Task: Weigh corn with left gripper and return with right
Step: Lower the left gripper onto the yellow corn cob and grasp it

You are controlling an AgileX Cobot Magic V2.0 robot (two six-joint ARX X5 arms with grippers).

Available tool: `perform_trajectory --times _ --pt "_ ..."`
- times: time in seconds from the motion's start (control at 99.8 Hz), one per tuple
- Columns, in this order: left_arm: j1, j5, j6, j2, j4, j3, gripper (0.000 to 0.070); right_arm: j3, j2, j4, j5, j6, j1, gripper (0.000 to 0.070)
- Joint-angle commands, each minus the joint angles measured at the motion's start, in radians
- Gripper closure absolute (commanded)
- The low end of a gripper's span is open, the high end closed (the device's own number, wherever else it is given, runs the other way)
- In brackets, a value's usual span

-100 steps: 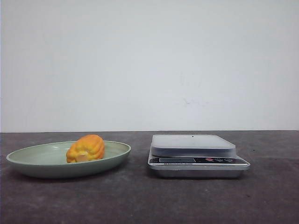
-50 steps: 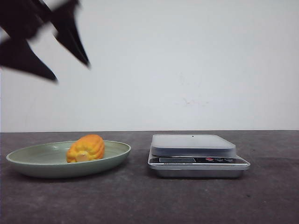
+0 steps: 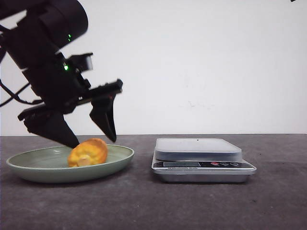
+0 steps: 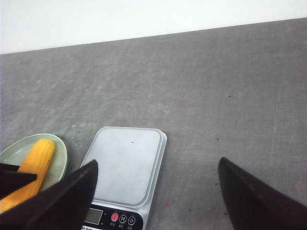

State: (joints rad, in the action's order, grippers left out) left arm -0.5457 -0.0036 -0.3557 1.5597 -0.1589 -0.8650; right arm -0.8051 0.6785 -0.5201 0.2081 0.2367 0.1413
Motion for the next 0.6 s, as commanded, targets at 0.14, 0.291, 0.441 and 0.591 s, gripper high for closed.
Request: perform_trajectory --times 0.14,0.291,0.441,0.591 --pt "-0.018 -0.005 -0.004 0.038 -0.002 -0.015 0.0384 -0.016 0.006 -0.001 -0.002 -0.017 0.002 0.0201" --pt "-0.018 -0.005 0.006 0.038 -0.001 -0.016 0.0689 -0.016 0.006 0.003 -0.002 -0.017 0.002 0.0201" --pt "-0.018 -0.005 0.007 0.009 -0.04 -0.04 0.069 -0.016 0.006 0.001 -0.002 -0.017 0.002 0.0201" --pt "-0.033 0.001 0.024 -0.1 -0.102 -0.092 0.069 -0.016 0.006 -0.008 0.001 -0.017 0.002 0.0201"
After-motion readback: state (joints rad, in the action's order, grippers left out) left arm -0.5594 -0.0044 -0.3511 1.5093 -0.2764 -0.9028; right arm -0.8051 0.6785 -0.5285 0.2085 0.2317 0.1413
